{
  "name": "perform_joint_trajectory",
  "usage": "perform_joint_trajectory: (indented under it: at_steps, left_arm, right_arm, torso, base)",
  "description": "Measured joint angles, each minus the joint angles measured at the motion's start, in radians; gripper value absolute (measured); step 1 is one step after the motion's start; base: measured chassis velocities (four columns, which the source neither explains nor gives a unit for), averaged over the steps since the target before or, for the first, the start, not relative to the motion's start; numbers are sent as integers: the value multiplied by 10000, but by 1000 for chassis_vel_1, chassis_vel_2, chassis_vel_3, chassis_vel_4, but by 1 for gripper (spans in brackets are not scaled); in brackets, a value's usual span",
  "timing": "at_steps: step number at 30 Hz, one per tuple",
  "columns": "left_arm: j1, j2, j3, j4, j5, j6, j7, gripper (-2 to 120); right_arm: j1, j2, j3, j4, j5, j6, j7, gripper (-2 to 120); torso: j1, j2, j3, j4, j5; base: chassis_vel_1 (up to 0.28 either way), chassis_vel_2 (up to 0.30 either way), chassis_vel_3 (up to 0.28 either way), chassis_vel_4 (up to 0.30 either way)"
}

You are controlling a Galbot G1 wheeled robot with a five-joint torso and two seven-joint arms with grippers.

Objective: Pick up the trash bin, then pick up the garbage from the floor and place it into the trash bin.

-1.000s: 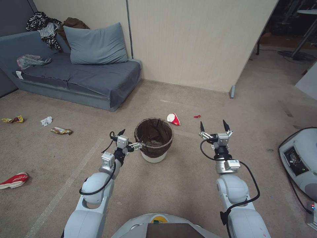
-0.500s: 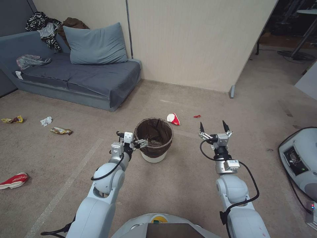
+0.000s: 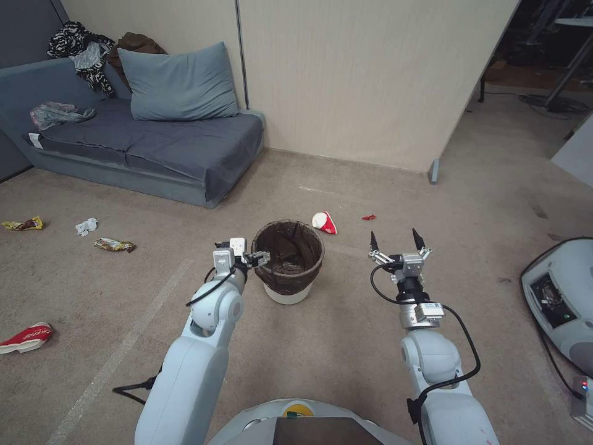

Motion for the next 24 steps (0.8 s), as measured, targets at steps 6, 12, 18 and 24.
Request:
perform_joint_trajectory:
  at_steps: [6, 12, 18, 24]
  left_arm:
    - [-633, -14, -98, 635, -408, -10, -383, 100]
    - [-1064, -61, -134, 1500, -527, -28, -644, 100]
    - [-1413, -194, -27, 2412, -449, -46, -778, 100]
    - [-1580, -294, 29, 2990, -272, -55, -831, 100]
  right_arm:
    - [-46, 59, 5, -22, -42, 37, -31, 100]
    - [-60, 84, 26, -28, -46, 42, -32, 100]
    - [-52, 113, 22, -79, -46, 82, -43, 100]
    - [-55, 131, 7, -106, -43, 118, -72, 100]
  torso:
    - [0, 0, 0, -1, 1]
    - [0, 0, 0, 0, 1]
    - [0, 0, 1, 0, 0]
    - [0, 0, 1, 0, 0]
  base:
    - [0, 0, 0, 0]
    - [0, 0, 0, 0]
    - [0, 0, 0, 0]
    - [0, 0, 0, 0]
